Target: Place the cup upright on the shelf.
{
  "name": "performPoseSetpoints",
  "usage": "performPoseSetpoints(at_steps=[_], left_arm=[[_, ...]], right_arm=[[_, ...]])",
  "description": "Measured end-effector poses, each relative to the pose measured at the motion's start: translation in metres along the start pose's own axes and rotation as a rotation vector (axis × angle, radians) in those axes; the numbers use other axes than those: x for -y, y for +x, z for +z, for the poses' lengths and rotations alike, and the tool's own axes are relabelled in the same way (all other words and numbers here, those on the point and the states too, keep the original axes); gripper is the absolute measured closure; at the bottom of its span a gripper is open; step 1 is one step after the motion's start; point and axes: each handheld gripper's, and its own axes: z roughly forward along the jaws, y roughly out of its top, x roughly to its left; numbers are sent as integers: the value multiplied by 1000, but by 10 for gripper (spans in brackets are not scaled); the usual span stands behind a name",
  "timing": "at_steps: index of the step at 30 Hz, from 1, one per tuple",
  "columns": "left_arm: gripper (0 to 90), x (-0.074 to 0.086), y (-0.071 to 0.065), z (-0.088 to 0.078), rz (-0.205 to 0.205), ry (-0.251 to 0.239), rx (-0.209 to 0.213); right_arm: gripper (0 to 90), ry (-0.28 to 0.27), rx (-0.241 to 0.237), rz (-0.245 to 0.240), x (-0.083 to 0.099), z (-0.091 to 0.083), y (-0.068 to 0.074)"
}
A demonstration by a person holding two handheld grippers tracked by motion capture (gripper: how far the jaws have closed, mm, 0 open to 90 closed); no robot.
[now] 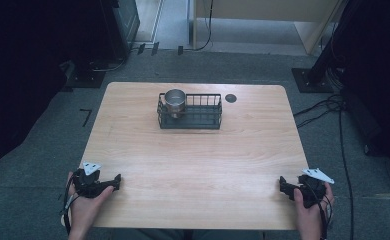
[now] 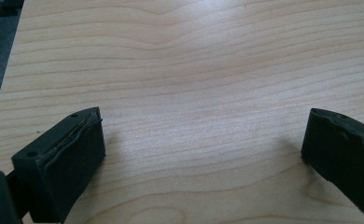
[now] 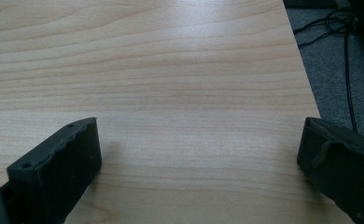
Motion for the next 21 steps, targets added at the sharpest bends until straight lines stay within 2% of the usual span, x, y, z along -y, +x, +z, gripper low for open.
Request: performPoseSetpoints(at_steps=[21], left_arm=[[0, 0, -1, 1, -14, -9, -12]], right_arm=[[0, 0, 0, 0, 0, 0, 0]])
